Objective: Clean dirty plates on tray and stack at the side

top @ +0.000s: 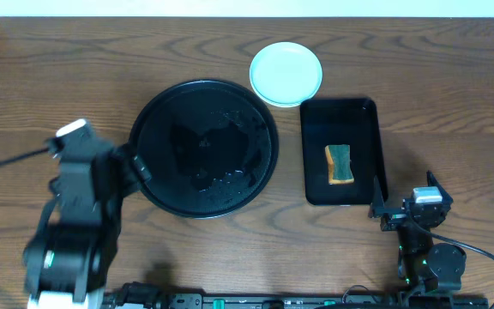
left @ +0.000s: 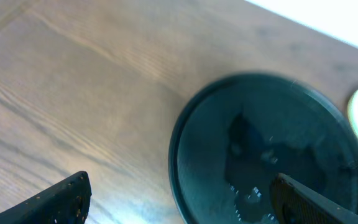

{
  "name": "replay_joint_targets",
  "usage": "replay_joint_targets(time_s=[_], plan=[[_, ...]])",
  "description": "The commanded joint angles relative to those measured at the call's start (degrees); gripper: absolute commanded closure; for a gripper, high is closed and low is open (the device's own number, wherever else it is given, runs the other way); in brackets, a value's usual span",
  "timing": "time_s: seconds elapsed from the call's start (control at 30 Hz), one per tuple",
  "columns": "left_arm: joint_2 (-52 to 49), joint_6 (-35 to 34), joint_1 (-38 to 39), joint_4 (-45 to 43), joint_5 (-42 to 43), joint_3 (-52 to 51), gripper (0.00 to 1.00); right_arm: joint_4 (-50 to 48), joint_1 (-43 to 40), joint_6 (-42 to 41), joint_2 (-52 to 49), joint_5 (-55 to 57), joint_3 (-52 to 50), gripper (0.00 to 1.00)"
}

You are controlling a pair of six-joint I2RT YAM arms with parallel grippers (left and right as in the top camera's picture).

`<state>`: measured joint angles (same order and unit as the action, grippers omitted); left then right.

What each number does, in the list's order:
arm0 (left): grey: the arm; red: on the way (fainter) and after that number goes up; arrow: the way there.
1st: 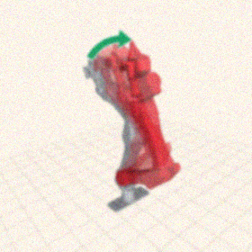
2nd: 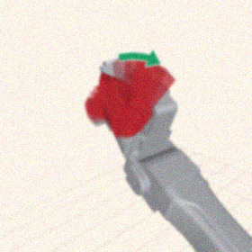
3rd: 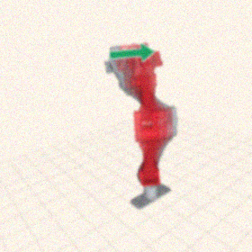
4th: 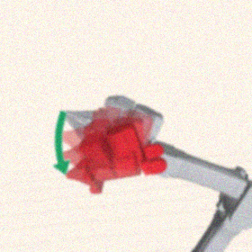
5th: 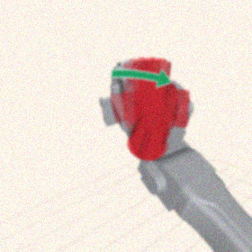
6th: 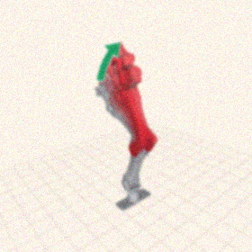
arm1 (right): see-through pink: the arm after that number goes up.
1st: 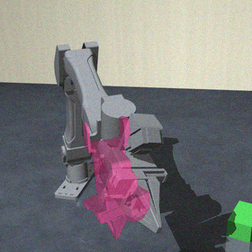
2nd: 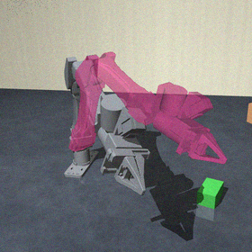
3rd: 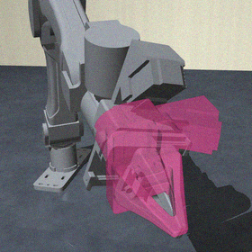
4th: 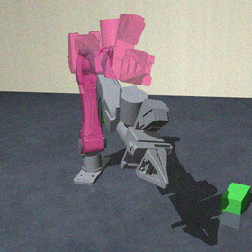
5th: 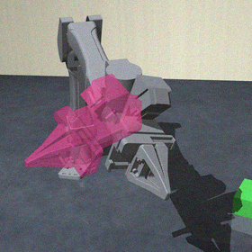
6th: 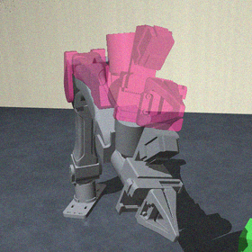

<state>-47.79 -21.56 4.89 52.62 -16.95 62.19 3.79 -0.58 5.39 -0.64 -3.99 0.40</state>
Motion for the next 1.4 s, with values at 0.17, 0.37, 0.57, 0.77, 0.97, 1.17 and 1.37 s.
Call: replay_joint_targets(time_s=[0.17, 0.37, 0.57, 0.77, 0.97, 1.17, 1.37], plan=[[19.63, -3.78, -0.61, -0.72, -1.57, -9.31, 0.07, 0.26, -0.50, -0.85, 0.24, 0.59, -0.09, 0.01], [34.60, -6.84, -0.72, -9.16, -1.57, -21.11, 0.07, 0.26, -0.52, -0.85, 0.24, 0.59, -0.09, 0.01], [44.09, -7.06, -1.66, -27.93, 0.81, -31.67, 0.07, 0.26, -0.52, -0.85, 0.24, 0.59, -0.09, 0.01], [47.67, -7.08, -2.25, -49.40, 4.48, -41.44, 0.07, 0.26, -0.52, -0.85, 0.24, 0.59, -0.09, 0.01], [47.67, -9.07, -2.25, -64.41, 5.86, -49.68, 0.07, 0.26, -0.52, -0.85, 0.24, 0.59, -0.09, 0.01], [47.67, -10.49, -2.25, -71.32, 5.86, -56.13, 0.07, 0.26, -0.52, -0.85, 0.24, 0.59, -0.09, 0.01], [47.67, -10.64, -2.25, -71.14, 6.10, -60.39, 0.07, 0.26, -0.52, -0.83, 0.24, 0.59, -0.09, 0.01]])
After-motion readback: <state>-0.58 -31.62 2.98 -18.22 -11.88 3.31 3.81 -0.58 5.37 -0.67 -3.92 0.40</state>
